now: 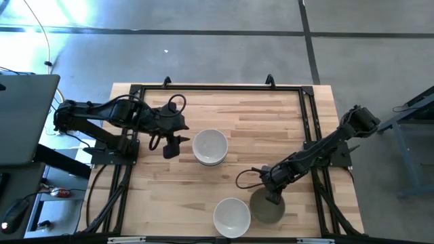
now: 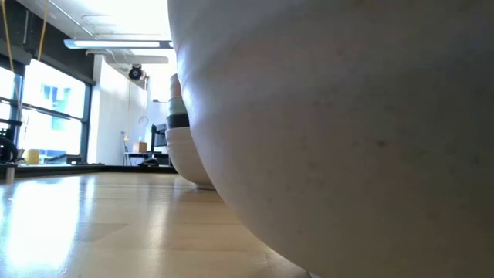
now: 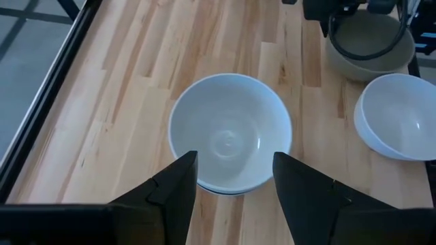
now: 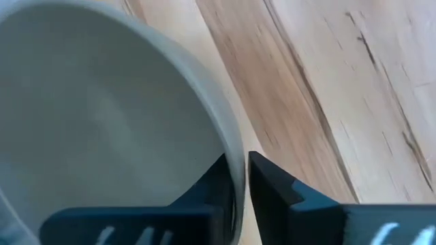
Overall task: Nest bowls inside each other
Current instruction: Stack the gray bowl on the white bowl
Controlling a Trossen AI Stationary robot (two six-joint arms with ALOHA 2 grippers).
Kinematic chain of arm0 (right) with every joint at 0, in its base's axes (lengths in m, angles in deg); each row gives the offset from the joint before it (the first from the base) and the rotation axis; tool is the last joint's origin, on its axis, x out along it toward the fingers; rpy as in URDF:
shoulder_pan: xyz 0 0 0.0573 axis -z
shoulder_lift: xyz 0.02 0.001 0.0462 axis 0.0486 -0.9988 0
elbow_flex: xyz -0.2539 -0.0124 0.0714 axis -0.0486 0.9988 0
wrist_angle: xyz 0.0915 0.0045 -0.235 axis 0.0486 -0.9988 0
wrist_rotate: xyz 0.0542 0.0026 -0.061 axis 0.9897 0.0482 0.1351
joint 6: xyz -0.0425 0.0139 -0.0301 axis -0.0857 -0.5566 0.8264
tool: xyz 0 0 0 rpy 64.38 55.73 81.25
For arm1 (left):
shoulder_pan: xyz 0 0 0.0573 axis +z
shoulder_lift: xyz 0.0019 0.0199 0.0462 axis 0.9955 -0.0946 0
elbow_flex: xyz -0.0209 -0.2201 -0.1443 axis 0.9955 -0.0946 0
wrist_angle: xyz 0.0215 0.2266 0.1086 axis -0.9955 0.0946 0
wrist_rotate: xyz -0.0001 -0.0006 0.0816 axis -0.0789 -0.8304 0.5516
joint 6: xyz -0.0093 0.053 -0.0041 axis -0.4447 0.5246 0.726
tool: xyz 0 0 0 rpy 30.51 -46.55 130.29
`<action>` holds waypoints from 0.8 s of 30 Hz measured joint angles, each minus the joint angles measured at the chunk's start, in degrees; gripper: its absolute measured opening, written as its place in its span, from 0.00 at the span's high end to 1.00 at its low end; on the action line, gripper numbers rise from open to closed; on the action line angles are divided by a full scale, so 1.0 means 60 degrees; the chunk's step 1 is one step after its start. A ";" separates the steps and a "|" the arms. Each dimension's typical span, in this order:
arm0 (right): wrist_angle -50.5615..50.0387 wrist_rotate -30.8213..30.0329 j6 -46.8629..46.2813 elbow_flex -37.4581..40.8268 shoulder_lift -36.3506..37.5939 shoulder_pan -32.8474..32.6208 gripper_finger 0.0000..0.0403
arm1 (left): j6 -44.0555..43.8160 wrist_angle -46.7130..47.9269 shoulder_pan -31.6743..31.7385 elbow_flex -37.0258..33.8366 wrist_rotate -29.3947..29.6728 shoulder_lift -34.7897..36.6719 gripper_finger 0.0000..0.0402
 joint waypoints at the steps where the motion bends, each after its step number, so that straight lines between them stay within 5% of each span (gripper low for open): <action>1: -0.0031 0.0005 -0.0001 0.0005 0.0000 -0.0003 0.93 | -0.0002 0.0001 0.0000 0.0000 -0.0010 0.0000 0.55; 15: 0.0001 0.0074 0.0028 -0.0257 0.0000 0.0012 1.00 | -0.0007 0.0001 0.0000 0.0000 -0.0009 -0.0004 0.55; 24: -0.1976 -0.0003 0.0050 -0.1497 0.0113 0.0181 1.00 | 0.0016 0.0157 0.0000 0.0004 0.0031 -0.0004 0.55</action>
